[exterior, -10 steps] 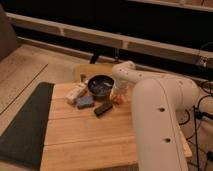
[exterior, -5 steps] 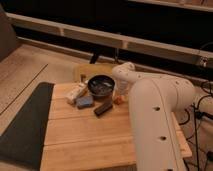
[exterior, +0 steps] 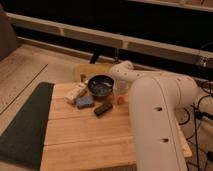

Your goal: Place the pepper on the white sponge

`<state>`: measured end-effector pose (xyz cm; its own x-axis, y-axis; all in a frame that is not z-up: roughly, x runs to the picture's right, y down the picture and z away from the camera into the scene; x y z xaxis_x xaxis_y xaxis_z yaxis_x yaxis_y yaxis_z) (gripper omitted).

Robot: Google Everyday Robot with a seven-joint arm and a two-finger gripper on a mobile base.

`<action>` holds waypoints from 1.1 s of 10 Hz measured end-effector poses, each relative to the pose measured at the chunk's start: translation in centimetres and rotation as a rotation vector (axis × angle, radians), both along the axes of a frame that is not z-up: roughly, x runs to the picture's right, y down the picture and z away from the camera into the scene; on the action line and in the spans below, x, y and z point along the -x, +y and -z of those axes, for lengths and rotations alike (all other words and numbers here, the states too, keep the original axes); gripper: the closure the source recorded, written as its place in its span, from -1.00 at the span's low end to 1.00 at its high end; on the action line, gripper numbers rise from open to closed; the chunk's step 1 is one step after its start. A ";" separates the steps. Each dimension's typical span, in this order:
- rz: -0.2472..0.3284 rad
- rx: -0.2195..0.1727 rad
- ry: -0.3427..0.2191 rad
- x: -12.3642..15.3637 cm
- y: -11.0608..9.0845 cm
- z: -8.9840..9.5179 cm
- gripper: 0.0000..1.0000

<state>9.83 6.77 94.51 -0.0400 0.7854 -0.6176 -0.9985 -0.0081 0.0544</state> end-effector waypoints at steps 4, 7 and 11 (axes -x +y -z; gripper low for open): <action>0.075 -0.058 -0.045 3.3 -3.6 4.4 1.00; 0.218 -0.122 -0.129 9.2 -7.2 5.5 1.00; 0.387 -0.081 -0.301 18.8 -4.5 6.3 1.00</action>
<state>-8.99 2.30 88.22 0.4345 0.7535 -0.4934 -0.9005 0.3741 -0.2218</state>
